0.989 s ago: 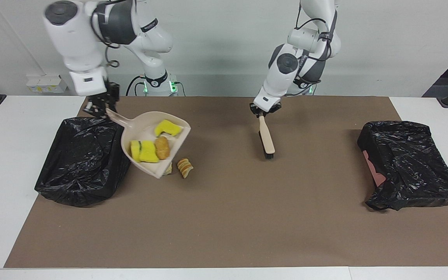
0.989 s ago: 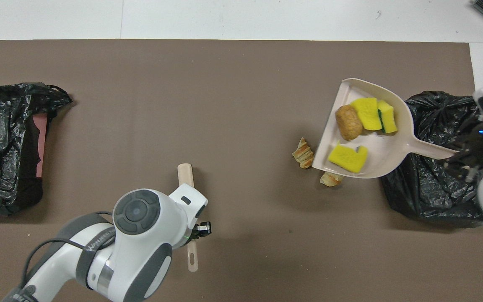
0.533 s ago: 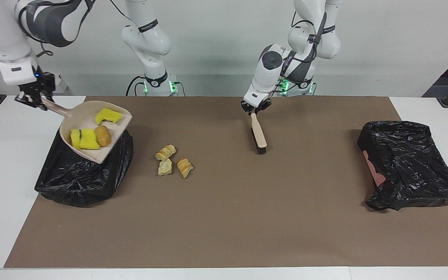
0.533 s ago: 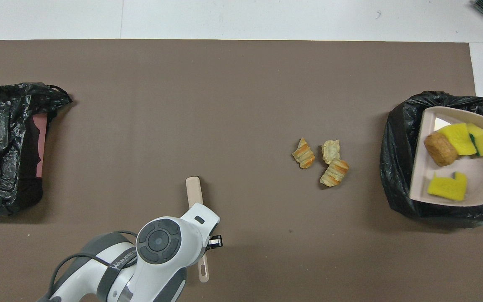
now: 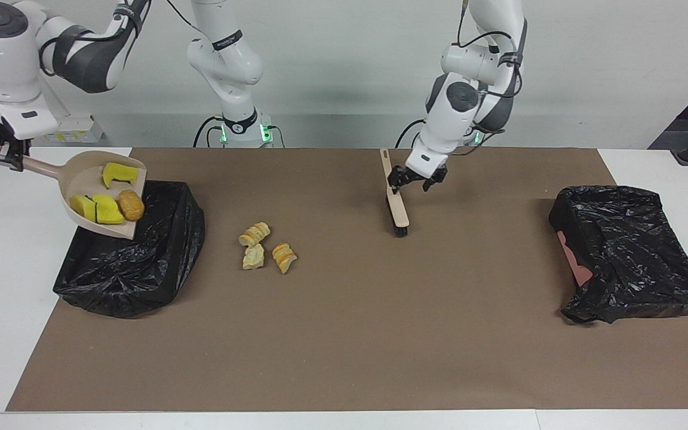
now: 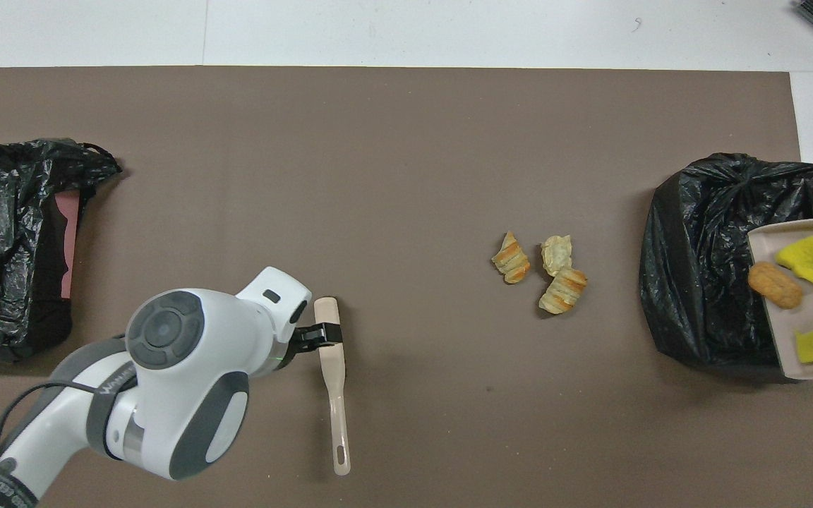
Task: Sweep and dump trash in bin
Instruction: 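Tip the dustpan into the bag while the left gripper drops the brush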
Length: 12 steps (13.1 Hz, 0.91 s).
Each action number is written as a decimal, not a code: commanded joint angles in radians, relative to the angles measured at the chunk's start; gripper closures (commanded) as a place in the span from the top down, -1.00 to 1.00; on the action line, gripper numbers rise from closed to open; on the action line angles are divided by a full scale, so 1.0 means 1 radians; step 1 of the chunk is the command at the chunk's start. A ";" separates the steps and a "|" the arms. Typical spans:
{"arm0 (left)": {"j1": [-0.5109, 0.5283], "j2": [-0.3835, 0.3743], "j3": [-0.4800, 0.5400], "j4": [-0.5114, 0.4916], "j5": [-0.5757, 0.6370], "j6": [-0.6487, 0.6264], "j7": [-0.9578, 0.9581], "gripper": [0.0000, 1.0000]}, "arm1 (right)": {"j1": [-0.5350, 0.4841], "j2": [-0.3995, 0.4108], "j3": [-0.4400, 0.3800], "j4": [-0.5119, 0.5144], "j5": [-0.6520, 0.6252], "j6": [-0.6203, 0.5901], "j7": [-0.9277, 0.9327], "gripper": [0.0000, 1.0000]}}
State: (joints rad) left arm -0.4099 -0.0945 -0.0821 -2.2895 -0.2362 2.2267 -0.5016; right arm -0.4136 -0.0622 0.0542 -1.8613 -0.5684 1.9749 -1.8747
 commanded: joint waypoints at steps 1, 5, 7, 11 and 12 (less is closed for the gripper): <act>0.092 0.039 -0.010 0.108 0.015 -0.044 0.061 1.00 | 0.007 0.007 0.003 -0.019 -0.069 0.032 -0.026 -1.00; 0.259 0.119 -0.008 0.315 0.021 -0.217 0.270 1.00 | 0.035 0.013 0.004 -0.012 -0.143 0.030 0.072 -1.00; 0.315 0.148 -0.008 0.402 0.049 -0.294 0.330 1.00 | 0.045 0.012 0.006 -0.013 -0.169 0.013 0.207 -1.00; 0.437 0.154 -0.007 0.463 0.087 -0.360 0.443 1.00 | 0.120 -0.017 0.006 -0.062 -0.324 -0.018 0.285 -1.00; 0.454 0.148 -0.005 0.467 0.110 -0.372 0.455 1.00 | 0.124 -0.022 0.006 -0.065 -0.336 -0.019 0.287 -1.00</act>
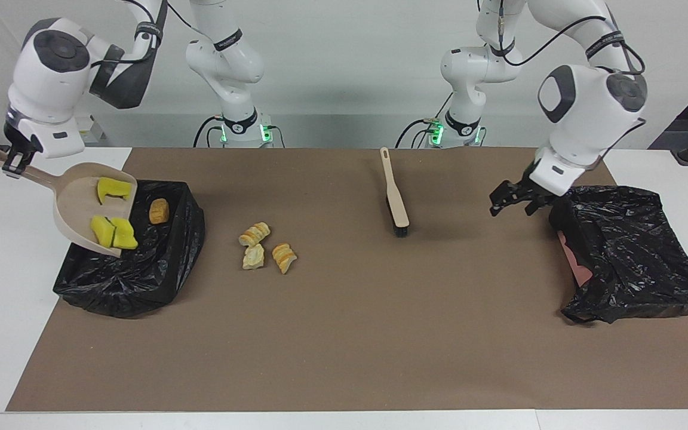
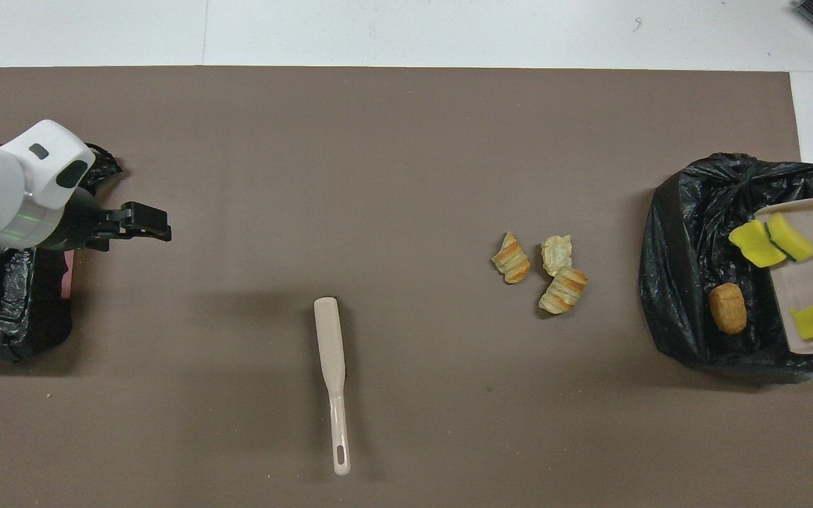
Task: Sweep and dump trash in bin
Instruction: 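Tip the dustpan into the bag while the left gripper drops the brush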
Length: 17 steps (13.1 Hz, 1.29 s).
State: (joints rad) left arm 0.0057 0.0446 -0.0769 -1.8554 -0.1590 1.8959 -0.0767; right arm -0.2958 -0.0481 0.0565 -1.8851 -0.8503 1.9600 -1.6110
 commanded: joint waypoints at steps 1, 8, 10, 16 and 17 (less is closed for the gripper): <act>0.045 0.008 -0.010 0.056 0.065 -0.056 0.031 1.00 | 0.004 -0.042 0.003 -0.054 -0.065 0.008 0.023 -1.00; 0.042 -0.003 -0.004 0.286 0.131 -0.297 0.029 1.00 | 0.128 -0.078 0.005 -0.119 -0.281 -0.090 0.296 -1.00; 0.042 -0.020 -0.004 0.320 0.131 -0.348 0.035 1.00 | 0.139 -0.079 0.006 -0.123 -0.329 -0.096 0.341 -1.00; 0.042 -0.083 -0.010 0.239 0.128 -0.337 0.051 1.00 | 0.317 -0.099 0.014 -0.114 -0.342 -0.400 0.537 -1.00; 0.042 -0.087 -0.010 0.234 0.128 -0.337 0.049 1.00 | 0.314 -0.104 0.014 -0.126 -0.352 -0.380 0.528 -1.00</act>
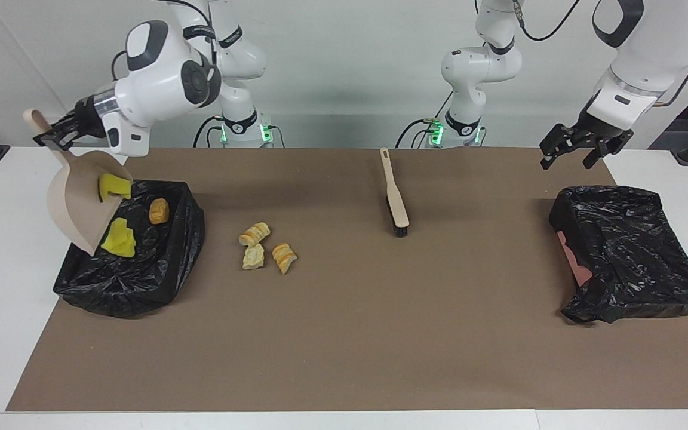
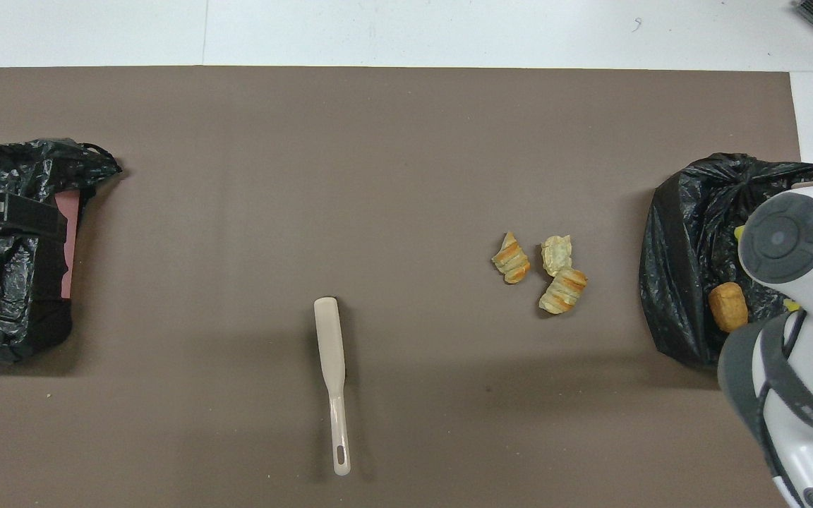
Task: Sweep and dump trash in bin
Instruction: 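Tip the dustpan into the bag while the left gripper drops the brush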
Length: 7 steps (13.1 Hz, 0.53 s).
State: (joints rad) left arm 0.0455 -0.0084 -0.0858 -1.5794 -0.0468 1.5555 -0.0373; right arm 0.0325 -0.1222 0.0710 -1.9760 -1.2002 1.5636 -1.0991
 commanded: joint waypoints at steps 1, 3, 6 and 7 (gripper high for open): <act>0.002 -0.035 -0.003 -0.042 0.016 -0.006 0.010 1.00 | -0.023 -0.036 -0.002 -0.052 -0.004 0.065 -0.004 -1.00; 0.002 -0.035 -0.002 -0.036 0.016 -0.035 0.002 1.00 | -0.011 -0.045 0.000 -0.081 -0.048 0.070 0.034 -1.00; 0.002 -0.033 -0.002 -0.028 0.016 -0.028 -0.001 1.00 | 0.024 -0.063 0.004 -0.081 -0.062 -0.017 0.065 -1.00; 0.005 -0.033 -0.002 -0.028 0.016 -0.034 0.002 1.00 | 0.047 -0.082 0.003 -0.080 -0.064 -0.039 0.065 -1.00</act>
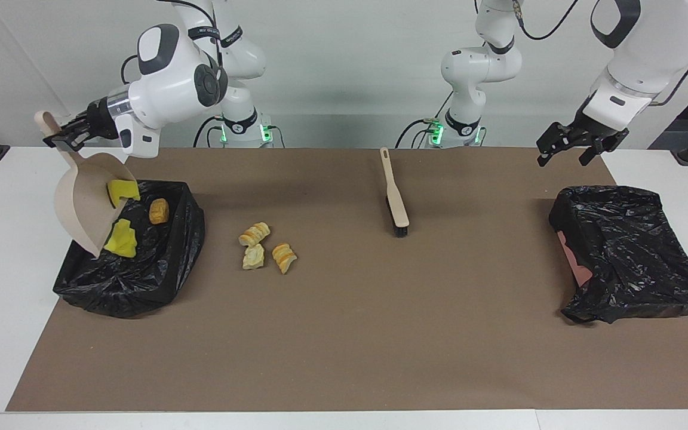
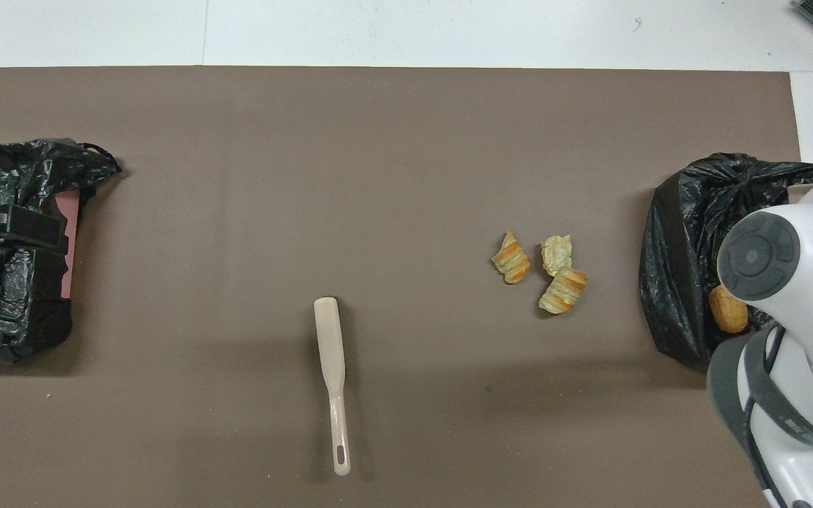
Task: Sweep and dump trash in bin
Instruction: 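Tip the dustpan into the bag while the left gripper drops the brush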
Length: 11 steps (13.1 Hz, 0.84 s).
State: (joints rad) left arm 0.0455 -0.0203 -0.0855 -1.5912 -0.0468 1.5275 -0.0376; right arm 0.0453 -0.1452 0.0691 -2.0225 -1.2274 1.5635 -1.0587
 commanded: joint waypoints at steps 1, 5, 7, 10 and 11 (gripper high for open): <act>0.004 -0.021 -0.002 -0.016 0.015 -0.003 -0.004 1.00 | 0.033 -0.069 0.005 -0.031 -0.040 -0.039 0.025 -1.00; 0.004 -0.036 -0.003 -0.030 0.018 -0.053 0.011 1.00 | -0.039 -0.060 -0.008 -0.056 -0.060 0.110 0.000 -1.00; 0.002 -0.038 -0.002 -0.030 0.018 -0.067 0.012 1.00 | -0.064 -0.057 -0.008 -0.077 -0.061 0.194 -0.128 -1.00; -0.012 -0.043 -0.003 -0.036 0.021 -0.063 0.010 1.00 | -0.053 -0.053 -0.006 -0.071 -0.038 0.195 -0.178 -1.00; -0.013 -0.043 -0.008 -0.036 0.021 -0.060 0.010 1.00 | -0.048 -0.051 -0.006 -0.064 -0.053 0.187 -0.137 -1.00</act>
State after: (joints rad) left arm 0.0434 -0.0306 -0.0926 -1.5936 -0.0468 1.4666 -0.0369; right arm -0.0053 -0.1841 0.0572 -2.0829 -1.2560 1.7532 -1.2222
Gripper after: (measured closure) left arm 0.000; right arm 0.678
